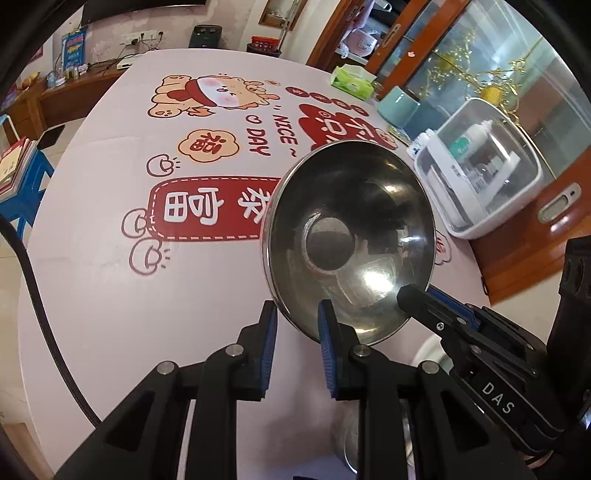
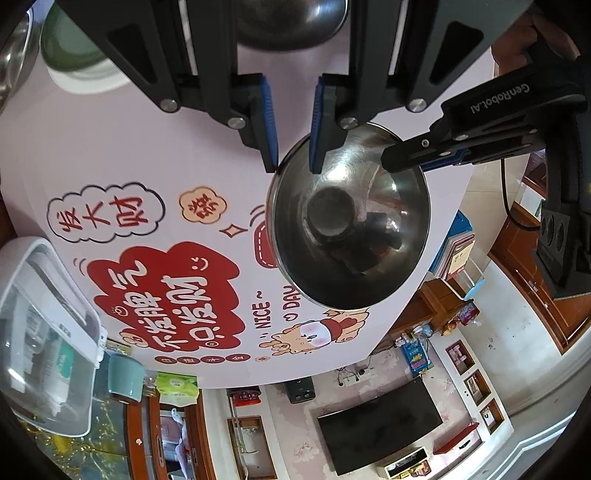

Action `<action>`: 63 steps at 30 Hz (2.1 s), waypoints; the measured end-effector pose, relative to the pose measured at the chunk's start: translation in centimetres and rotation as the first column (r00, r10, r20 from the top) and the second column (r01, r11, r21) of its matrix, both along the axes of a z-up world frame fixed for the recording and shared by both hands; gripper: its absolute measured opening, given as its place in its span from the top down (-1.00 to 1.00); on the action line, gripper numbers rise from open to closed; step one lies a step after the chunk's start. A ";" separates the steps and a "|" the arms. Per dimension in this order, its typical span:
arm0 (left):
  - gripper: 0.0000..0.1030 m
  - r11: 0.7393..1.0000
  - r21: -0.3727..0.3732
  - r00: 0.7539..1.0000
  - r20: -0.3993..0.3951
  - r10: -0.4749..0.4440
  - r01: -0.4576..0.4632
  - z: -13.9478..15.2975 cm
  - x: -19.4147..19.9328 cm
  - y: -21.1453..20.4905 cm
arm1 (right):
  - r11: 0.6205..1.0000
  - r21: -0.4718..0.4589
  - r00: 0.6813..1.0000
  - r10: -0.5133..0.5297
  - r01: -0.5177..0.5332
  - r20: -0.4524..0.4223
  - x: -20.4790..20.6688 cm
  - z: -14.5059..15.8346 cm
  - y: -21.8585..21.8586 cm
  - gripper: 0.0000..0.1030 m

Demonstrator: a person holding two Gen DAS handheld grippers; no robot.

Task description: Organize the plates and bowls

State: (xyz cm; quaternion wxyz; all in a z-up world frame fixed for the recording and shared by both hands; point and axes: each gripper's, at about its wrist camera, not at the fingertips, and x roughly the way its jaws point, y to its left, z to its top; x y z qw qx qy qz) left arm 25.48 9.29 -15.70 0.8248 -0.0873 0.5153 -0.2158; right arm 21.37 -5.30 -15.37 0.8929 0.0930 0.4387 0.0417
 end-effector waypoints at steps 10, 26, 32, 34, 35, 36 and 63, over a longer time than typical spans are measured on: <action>0.60 0.998 0.005 0.998 0.022 -0.058 0.058 1.4 -4.1 -0.5 | 1.000 -0.009 1.000 -0.027 0.027 0.015 -4.4 0.8 -0.3 0.68; 0.60 0.986 -0.001 0.985 0.033 -0.169 0.169 2.6 -10.3 -4.2 | 0.993 -0.010 0.993 -0.114 0.114 0.027 -11.6 1.2 -3.6 0.68; 0.60 0.976 0.015 0.976 0.034 -0.217 0.216 3.0 -12.5 -6.3 | 0.990 -0.007 0.990 -0.139 0.139 0.034 -14.1 1.4 -5.2 0.68; 0.60 0.971 0.020 0.971 0.038 -0.237 0.236 3.3 -13.3 -7.1 | 0.989 -0.015 0.989 -0.145 0.146 0.039 -15.0 1.6 -5.9 0.68; 0.60 0.969 0.021 0.968 0.039 -0.247 0.246 3.4 -13.5 -7.5 | 0.988 -0.017 0.988 -0.150 0.150 0.040 -15.5 1.6 -6.2 0.68; 0.60 0.967 0.022 0.966 0.040 -0.256 0.255 3.5 -13.8 -7.9 | 0.988 -0.017 0.987 -0.155 0.155 0.040 -15.9 1.6 -6.6 0.68; 0.59 0.934 0.037 0.934 0.030 -0.356 0.355 4.1 -21.2 -24.3 | 0.973 -0.023 0.973 -0.231 0.232 0.022 -25.2 2.4 -21.0 0.68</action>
